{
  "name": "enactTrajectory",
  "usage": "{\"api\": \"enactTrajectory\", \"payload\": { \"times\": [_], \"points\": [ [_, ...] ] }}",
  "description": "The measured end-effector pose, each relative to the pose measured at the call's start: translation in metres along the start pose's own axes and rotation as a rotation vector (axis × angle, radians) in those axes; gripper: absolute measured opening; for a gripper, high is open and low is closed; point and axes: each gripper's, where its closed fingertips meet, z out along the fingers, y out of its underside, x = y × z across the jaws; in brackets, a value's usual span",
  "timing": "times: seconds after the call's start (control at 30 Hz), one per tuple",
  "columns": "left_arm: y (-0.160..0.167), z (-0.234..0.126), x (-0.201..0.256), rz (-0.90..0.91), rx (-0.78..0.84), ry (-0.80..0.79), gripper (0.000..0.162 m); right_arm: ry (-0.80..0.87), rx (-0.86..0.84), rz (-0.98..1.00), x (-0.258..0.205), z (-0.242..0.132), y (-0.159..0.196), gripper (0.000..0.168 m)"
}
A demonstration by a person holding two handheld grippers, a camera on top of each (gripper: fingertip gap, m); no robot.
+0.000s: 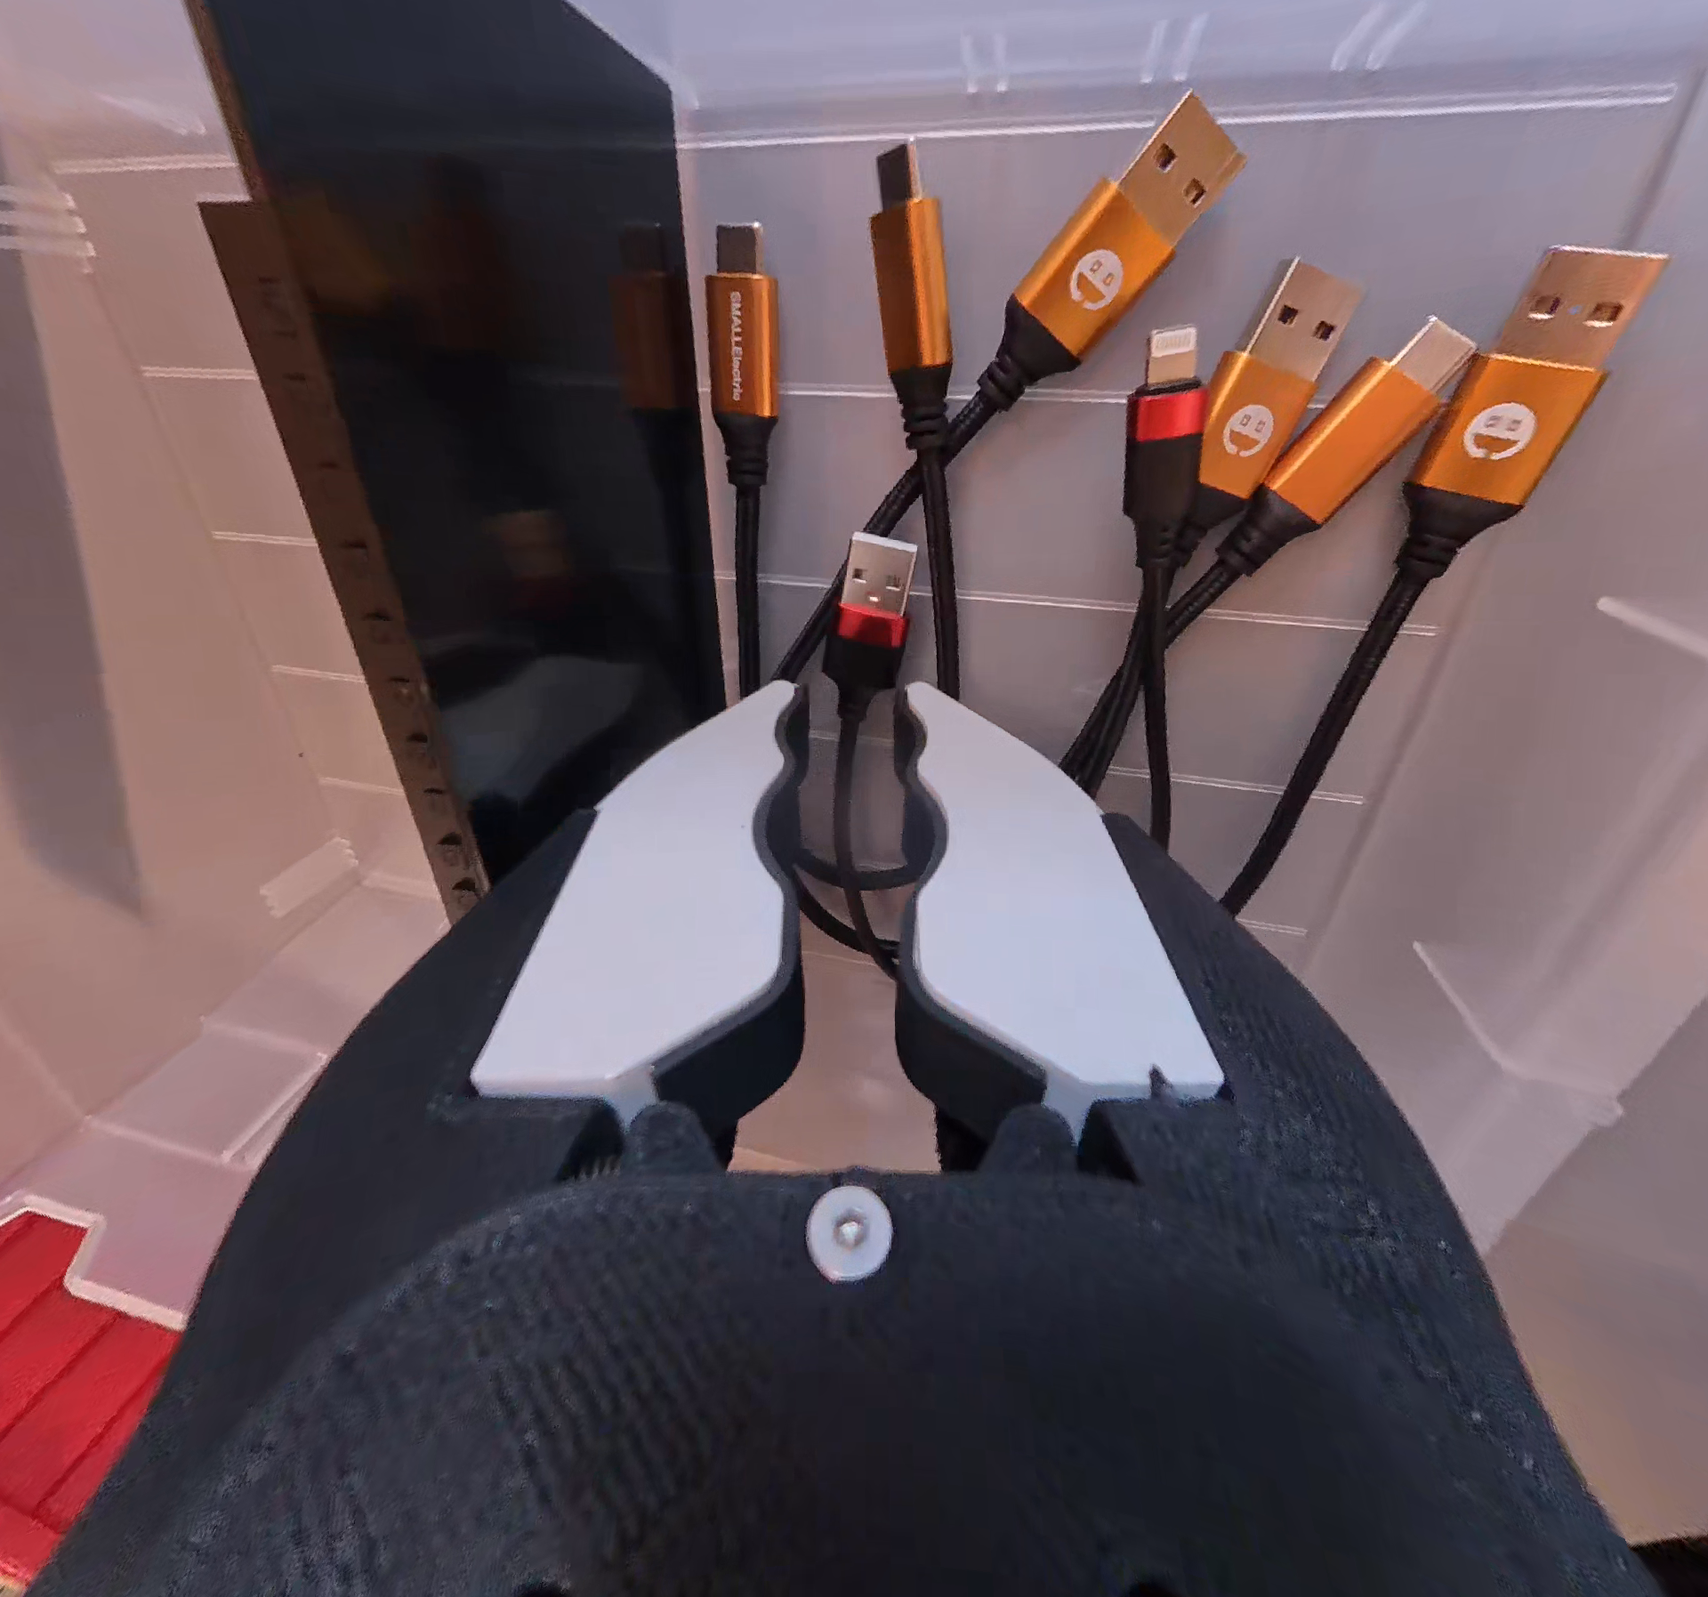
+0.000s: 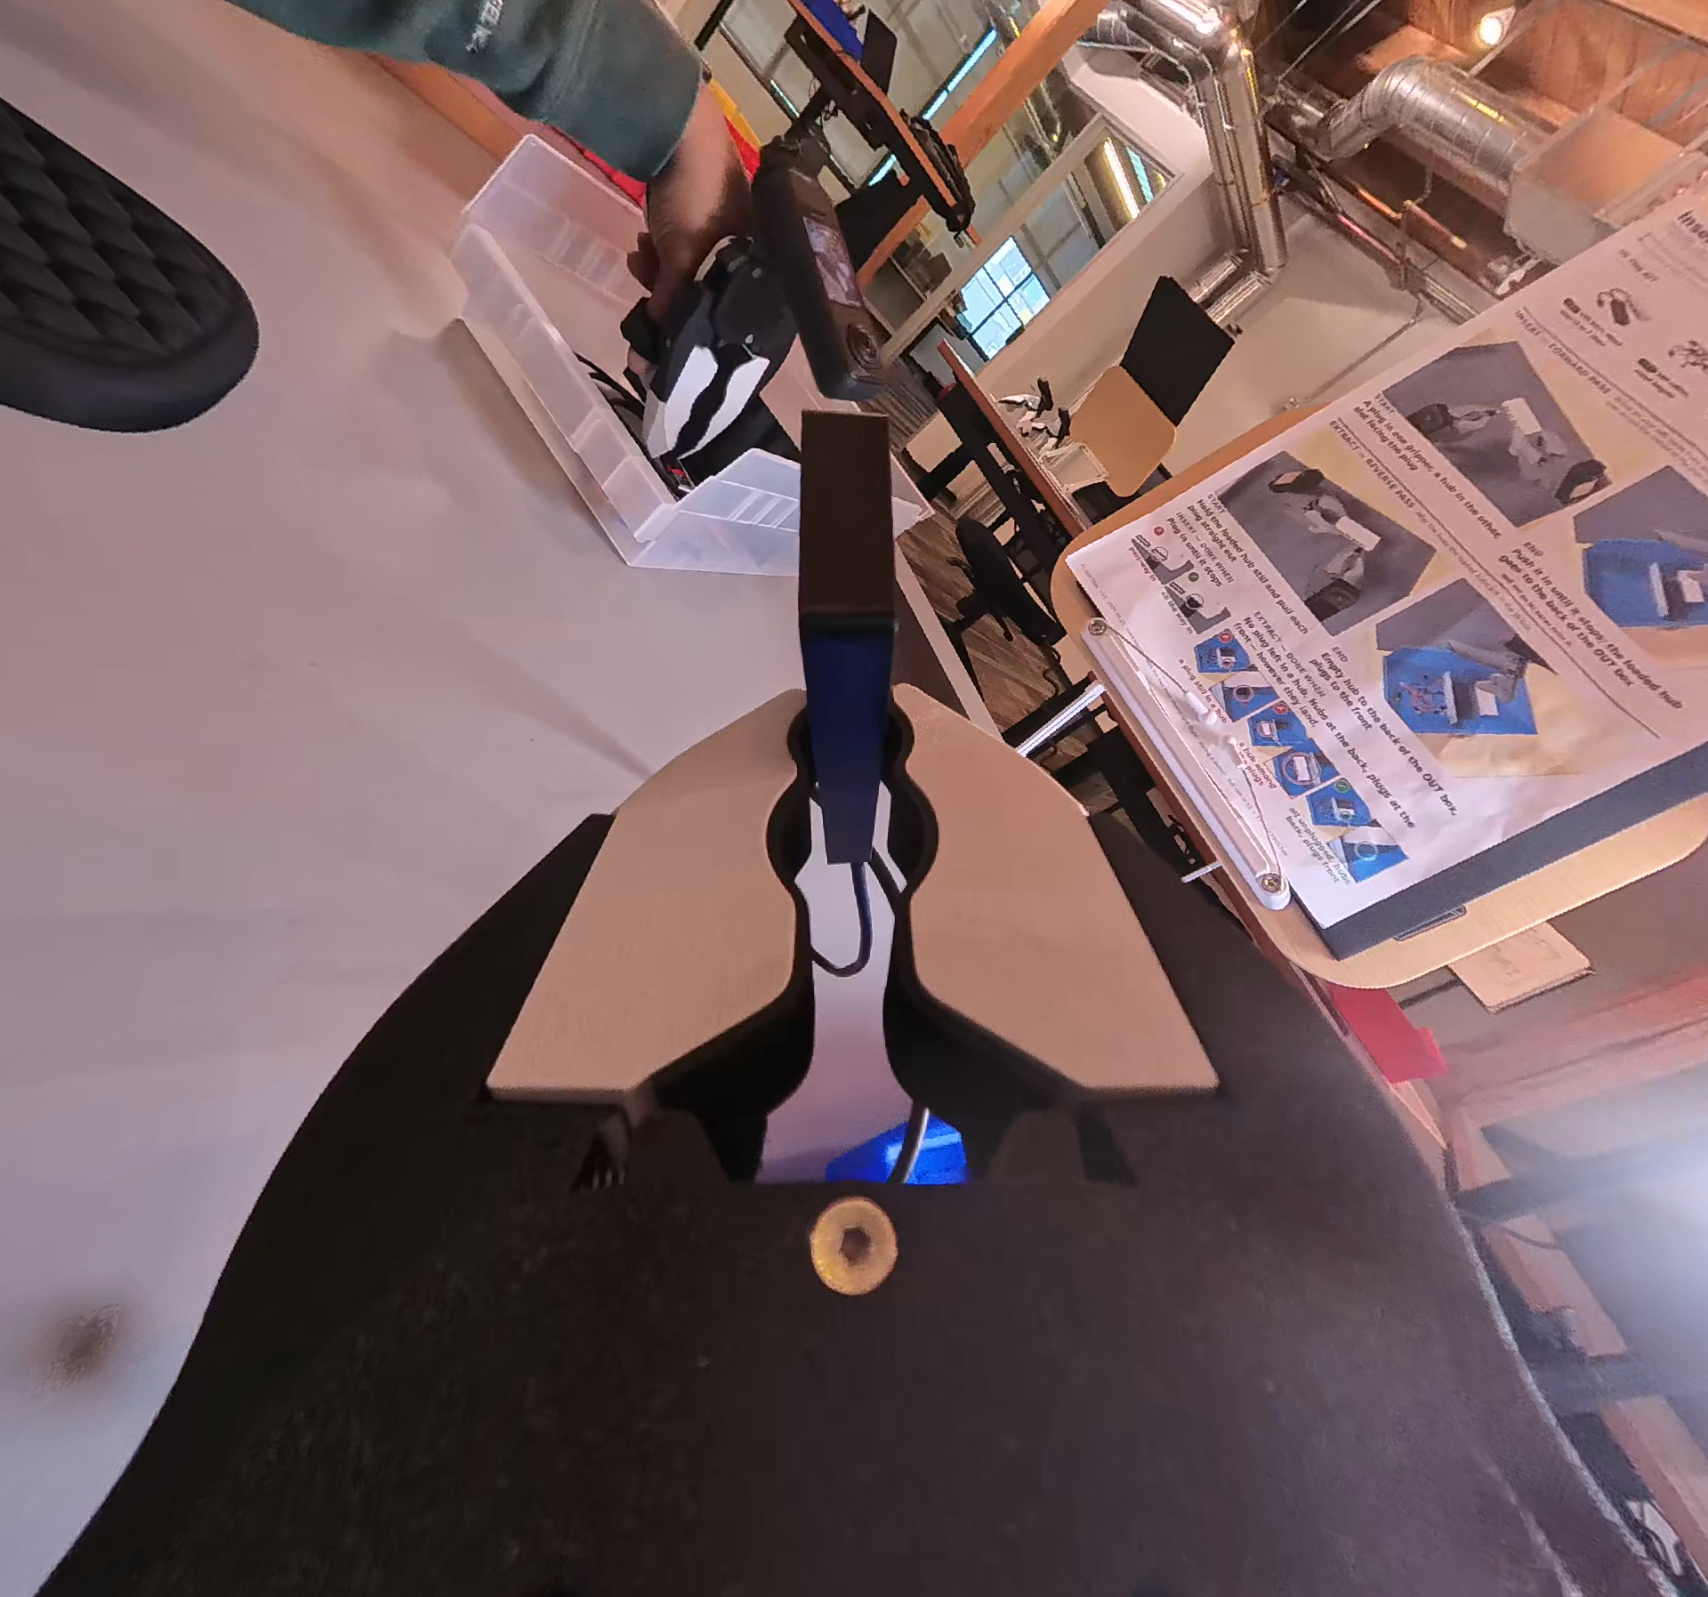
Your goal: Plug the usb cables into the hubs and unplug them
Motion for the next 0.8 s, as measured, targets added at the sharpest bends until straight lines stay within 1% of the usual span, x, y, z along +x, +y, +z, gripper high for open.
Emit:
{"api": "enactTrajectory", "payload": {
  "times": [0.07, 0.1, 0.2, 0.27, 0.37, 0.43, 0.5, 0.6, 0.67, 0.73, 0.8],
  "points": [
    [0.001, 0.003, -0.002, 0.01, -0.016, -0.031, 0.012, 0.001, 0.002, -0.001, 0.0, 0.0, -0.001, 0.012],
    [0.002, 0.004, -0.004, 0.019, -0.032, -0.06, 0.006, 0.002, 0.003, -0.004, 0.0, 0.0, -0.002, 0.012],
    [0.003, 0.001, -0.004, 0.016, -0.035, -0.078, 0.006, 0.014, 0.007, -0.013, 0.002, -0.002, -0.005, 0.012],
    [0.004, -0.016, -0.01, 0.018, -0.017, -0.134, 0.006, 0.026, 0.01, -0.011, 0.005, -0.004, -0.006, 0.012],
    [-0.007, -0.067, -0.019, -0.01, 0.096, -0.222, 0.006, 0.055, 0.017, -0.012, 0.012, -0.007, -0.006, 0.012],
    [-0.02, -0.114, -0.018, -0.014, 0.2, -0.257, 0.006, 0.074, 0.019, -0.015, 0.017, -0.007, -0.005, 0.012],
    [-0.037, -0.163, -0.006, 0.006, 0.303, -0.268, 0.006, 0.083, 0.012, -0.021, 0.02, -0.007, -0.003, 0.012],
    [-0.061, -0.225, 0.034, 0.085, 0.416, -0.2, 0.006, 0.078, 0.001, -0.026, 0.018, -0.006, 0.0, 0.012],
    [-0.08, -0.255, 0.075, 0.163, 0.5, -0.084, 0.006, 0.074, -0.005, -0.035, 0.016, -0.005, 0.001, 0.012],
    [-0.099, -0.271, 0.12, 0.247, 0.567, 0.056, 0.006, 0.07, -0.007, -0.045, 0.013, -0.004, 0.0, 0.012],
    [-0.114, -0.269, 0.158, 0.331, 0.595, 0.166, 0.006, 0.066, -0.005, -0.053, 0.012, -0.004, -0.002, 0.012]
  ]
}}
